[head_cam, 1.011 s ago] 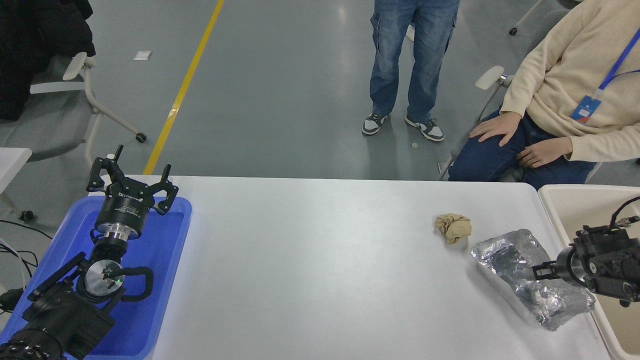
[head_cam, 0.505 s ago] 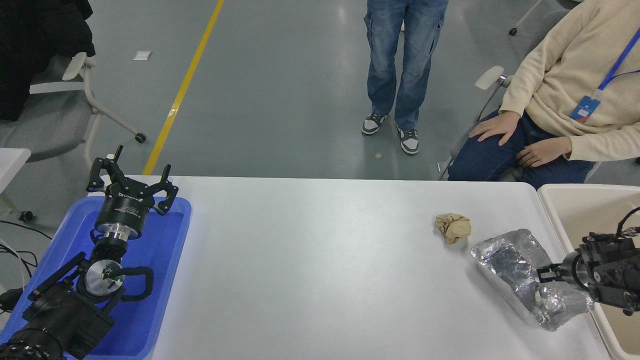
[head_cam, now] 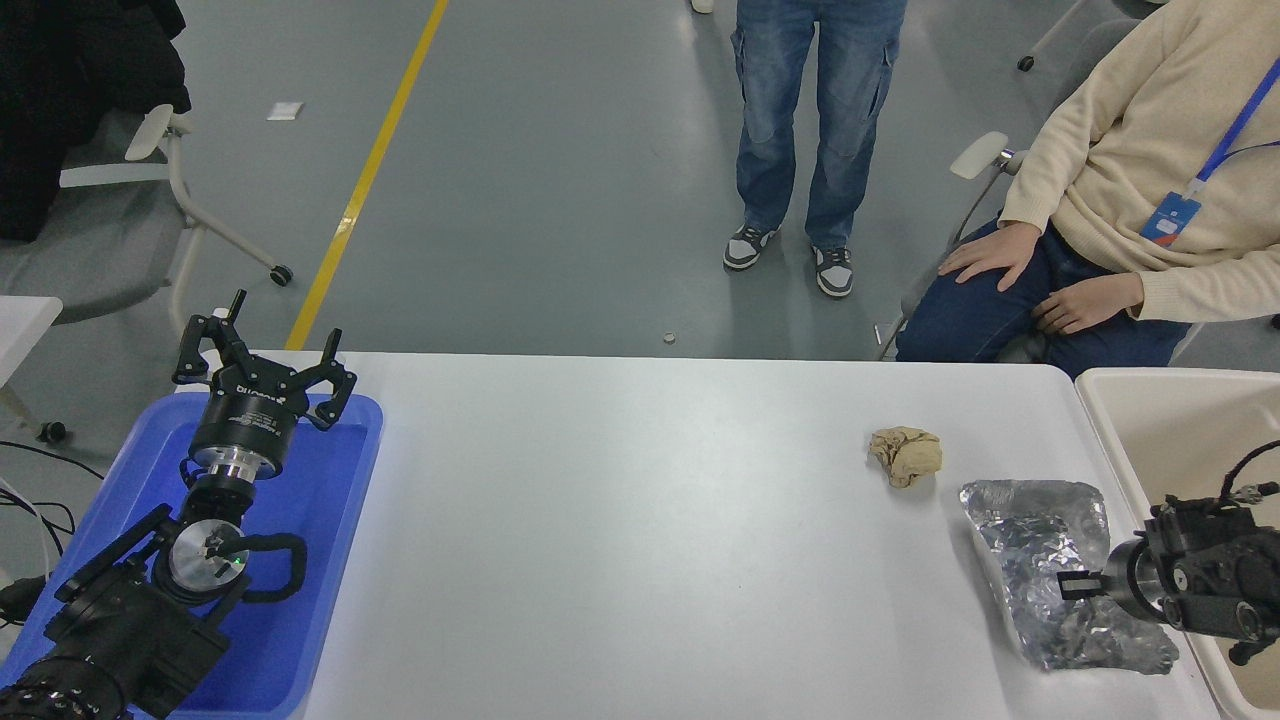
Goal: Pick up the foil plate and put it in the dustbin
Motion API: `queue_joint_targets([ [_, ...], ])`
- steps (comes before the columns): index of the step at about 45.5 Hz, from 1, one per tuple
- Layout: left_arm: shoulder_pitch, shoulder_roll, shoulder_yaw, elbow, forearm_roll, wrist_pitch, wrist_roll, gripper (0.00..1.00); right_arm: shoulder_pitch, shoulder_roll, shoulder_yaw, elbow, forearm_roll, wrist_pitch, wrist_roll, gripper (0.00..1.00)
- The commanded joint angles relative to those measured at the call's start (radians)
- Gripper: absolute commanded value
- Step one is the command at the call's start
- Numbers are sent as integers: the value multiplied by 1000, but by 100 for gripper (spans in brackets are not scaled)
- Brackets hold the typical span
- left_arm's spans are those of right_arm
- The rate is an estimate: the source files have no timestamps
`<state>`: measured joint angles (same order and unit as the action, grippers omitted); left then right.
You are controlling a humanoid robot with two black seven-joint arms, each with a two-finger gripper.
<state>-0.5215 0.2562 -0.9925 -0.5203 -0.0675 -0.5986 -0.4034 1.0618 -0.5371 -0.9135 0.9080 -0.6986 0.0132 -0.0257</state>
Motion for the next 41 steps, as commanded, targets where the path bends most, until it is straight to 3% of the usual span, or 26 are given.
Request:
queue_joint_targets([
  [1,0,0,0,0,0,0,0,100,87,-66,-13,138,21,11,1,0],
  [19,0,0,0,0,-2,0,0,100,423,-155,-160,465,19,137,4,0],
  [25,0,0,0,0,-2,0,0,100,558,-176,-188,542,34,298,6,0],
  [34,0,0,0,0,-2,2,0,100,803,-178,-261,545,159,721,6,0],
  [41,0,0,0,-1,0,2,0,100,990,-175,-327,545,174,772,6,0],
])
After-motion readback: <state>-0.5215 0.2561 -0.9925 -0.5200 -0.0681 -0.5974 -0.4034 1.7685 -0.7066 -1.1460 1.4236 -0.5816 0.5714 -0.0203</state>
